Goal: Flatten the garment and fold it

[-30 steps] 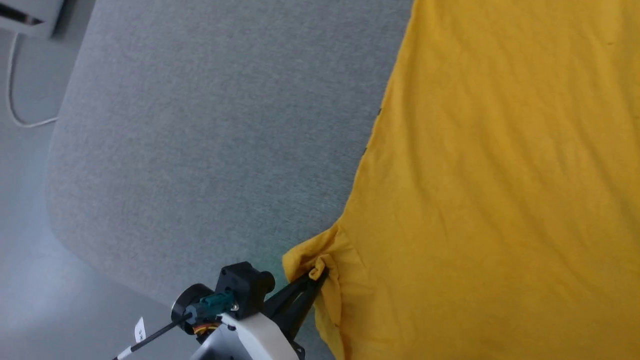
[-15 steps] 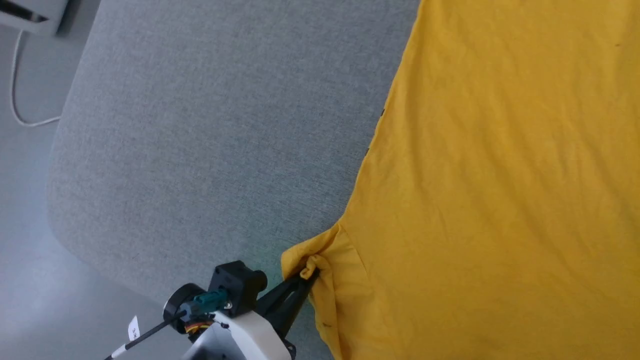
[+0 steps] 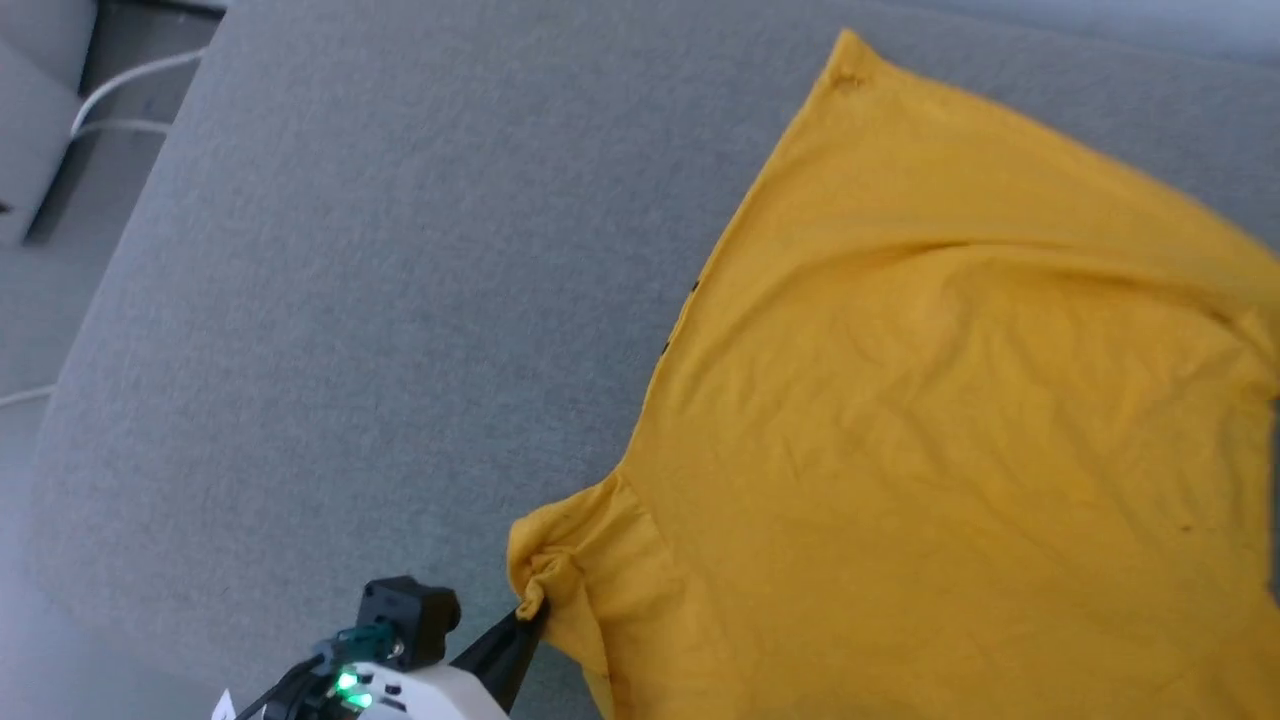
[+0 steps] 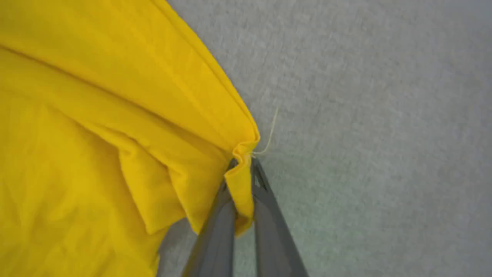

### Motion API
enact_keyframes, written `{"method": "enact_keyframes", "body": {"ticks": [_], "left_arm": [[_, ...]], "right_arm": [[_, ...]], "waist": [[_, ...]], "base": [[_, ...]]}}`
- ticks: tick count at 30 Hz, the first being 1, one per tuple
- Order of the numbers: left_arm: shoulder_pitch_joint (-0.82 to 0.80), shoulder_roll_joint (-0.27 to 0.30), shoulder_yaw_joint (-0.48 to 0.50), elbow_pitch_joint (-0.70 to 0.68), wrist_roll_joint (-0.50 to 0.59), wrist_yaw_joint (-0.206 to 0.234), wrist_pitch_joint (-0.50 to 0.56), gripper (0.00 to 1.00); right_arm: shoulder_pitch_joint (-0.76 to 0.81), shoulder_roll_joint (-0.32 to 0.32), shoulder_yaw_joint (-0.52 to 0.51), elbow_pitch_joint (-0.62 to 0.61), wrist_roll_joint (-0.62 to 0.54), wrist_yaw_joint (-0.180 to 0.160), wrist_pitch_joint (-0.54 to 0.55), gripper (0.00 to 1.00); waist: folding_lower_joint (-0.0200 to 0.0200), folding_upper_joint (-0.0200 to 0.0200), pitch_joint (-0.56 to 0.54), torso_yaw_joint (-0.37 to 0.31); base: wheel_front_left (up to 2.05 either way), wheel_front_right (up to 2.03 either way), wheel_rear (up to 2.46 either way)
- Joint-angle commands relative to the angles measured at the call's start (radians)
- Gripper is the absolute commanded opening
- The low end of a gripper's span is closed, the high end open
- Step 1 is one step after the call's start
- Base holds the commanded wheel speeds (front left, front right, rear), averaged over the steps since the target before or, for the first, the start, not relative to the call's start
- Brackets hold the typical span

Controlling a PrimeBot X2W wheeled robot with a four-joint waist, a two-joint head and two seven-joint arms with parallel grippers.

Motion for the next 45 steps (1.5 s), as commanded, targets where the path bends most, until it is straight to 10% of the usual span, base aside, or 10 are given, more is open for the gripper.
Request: {"method": "enact_keyframes", "body": {"ticks": [1, 14, 30, 31, 32, 45], "left_arm": [[0.019, 0.007, 0.009, 0.003, -0.008, 0.012, -0.009, 0.00], [0.117, 0.019, 0.080, 0.006, -0.058, 0.067, -0.067, 0.00], [0.100, 0.009, 0.108, 0.013, -0.065, 0.082, -0.101, 0.00], [0.097, 0.008, 0.107, 0.013, -0.064, 0.081, -0.102, 0.00], [0.095, 0.008, 0.106, 0.013, -0.064, 0.080, -0.102, 0.00], [-0.007, -0.006, 0.088, -0.062, -0.022, 0.061, -0.114, 0.00]], "right_arm": [[0.121, -0.006, 0.022, 0.011, 0.024, -0.001, 0.026, 0.00], [0.593, -0.045, -0.179, -0.369, 0.131, -0.001, 0.073, 0.00], [0.942, 0.158, -0.343, -0.650, 0.061, -0.001, 0.252, 0.00], [0.931, 0.160, -0.345, -0.654, 0.054, -0.001, 0.242, 0.24], [0.919, 0.158, -0.346, -0.656, 0.050, -0.001, 0.236, 1.00], [0.427, 0.148, -0.288, -0.677, 0.082, -0.001, 0.245, 1.00]], "waist": [[0.0001, -0.0001, -0.153, -0.136], [0.0001, -0.0001, -0.270, -0.244], [0.0001, -0.0001, -0.263, -0.260], [0.0001, -0.0001, -0.260, -0.256], [0.0001, -0.0001, -0.258, -0.252], [0.0001, -0.0001, -0.126, -0.133]], "base": [[0.00, 0.00, 0.00], [0.00, 0.00, 0.00], [0.00, 0.00, 0.00], [0.00, 0.00, 0.00], [0.00, 0.00, 0.00], [0.00, 0.00, 0.00]]}}
